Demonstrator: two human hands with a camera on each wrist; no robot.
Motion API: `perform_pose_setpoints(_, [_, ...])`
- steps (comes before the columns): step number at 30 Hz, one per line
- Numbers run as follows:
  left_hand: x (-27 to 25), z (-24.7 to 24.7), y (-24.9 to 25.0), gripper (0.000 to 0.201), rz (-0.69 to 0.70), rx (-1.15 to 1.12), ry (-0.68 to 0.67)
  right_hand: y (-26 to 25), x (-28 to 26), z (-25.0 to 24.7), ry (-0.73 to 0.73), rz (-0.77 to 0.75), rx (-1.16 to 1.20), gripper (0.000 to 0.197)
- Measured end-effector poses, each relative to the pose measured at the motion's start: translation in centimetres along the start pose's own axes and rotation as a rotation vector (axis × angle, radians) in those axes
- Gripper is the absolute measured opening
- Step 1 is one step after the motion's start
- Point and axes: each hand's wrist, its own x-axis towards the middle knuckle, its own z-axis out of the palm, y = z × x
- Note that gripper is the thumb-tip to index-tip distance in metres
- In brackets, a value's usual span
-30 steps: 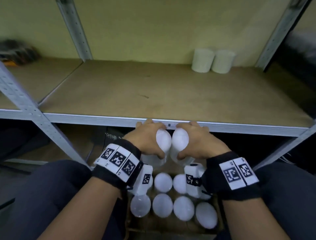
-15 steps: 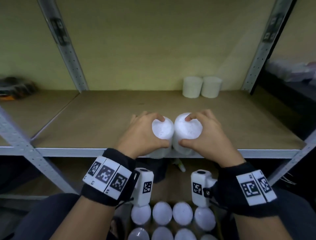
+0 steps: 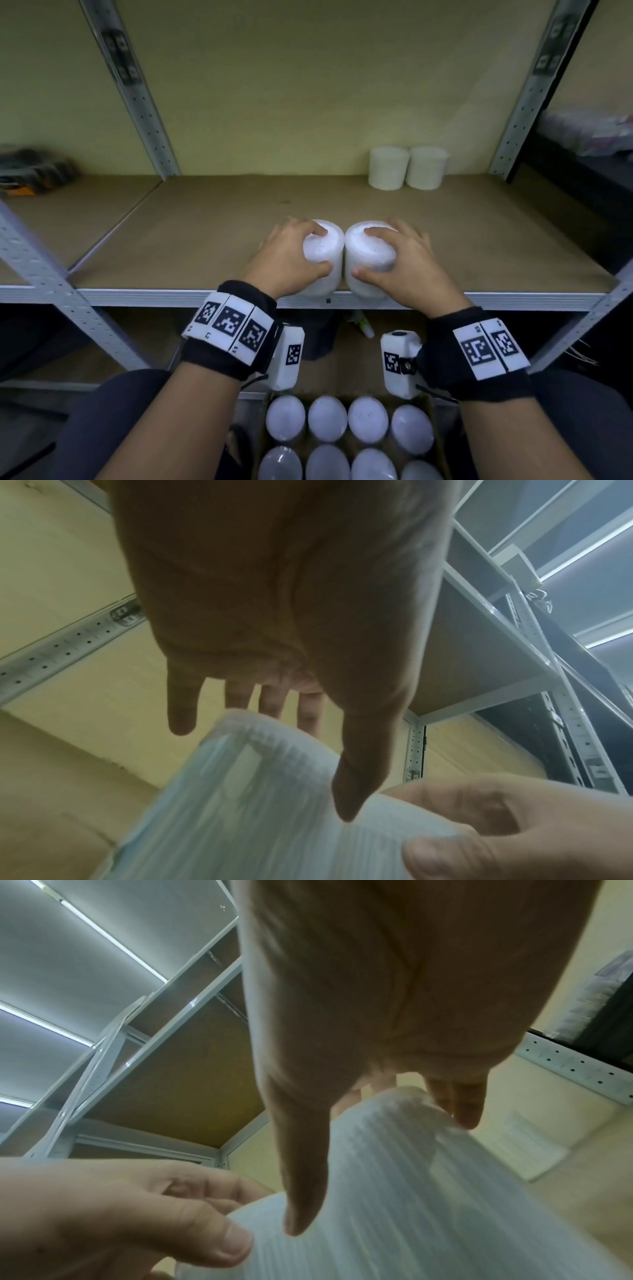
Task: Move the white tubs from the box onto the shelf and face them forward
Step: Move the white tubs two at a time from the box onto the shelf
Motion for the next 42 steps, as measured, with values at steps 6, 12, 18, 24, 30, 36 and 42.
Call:
perform_pose_setpoints(6, [-1.7,-0.6,0.2,0.038,0.077,0.020,0.087,-0.9,-1.4,-2.0,0.084,-0.044,-0.074,0.035])
perform_pose_setpoints(12, [-2.1,-0.5,0.8,0.024,0.073,0.107,0.100,-1.4,-1.4,-2.5,0.040,0.008,-0.103,0.022])
perform_pose_setpoints(18, [-0.3,-0.3,0.6,0.028,0.068,0.136,0.145,-2.1,-0.4,-2.5,0.063,-0.006,-0.161,0.021])
perform_pose_setpoints(24, [3.8,-0.1,0.2,0.031,0.107,0.237,0.167,-2.2,3.8,-1.9,0.044,-0.012,-0.206,0.019])
perform_pose_setpoints(30, [9.7,-0.3,-0.6,0.030,0.093,0.283,0.115,-2.0,9.4,-0.4,0.034,-0.027,-0.302,0.023])
perform_pose_setpoints(36, [15.7,-0.4,-1.5,0.030,0.102,0.279,0.084,-1.5,15.4,-0.5,-0.012,-0.053,-0.306,0.022])
perform_pose_setpoints(42, [21.6,-0.3,-2.1,0.028,0.097,0.239,0.072,-0.8,20.9,-0.1,-0.018,-0.053,-0.342,0.023])
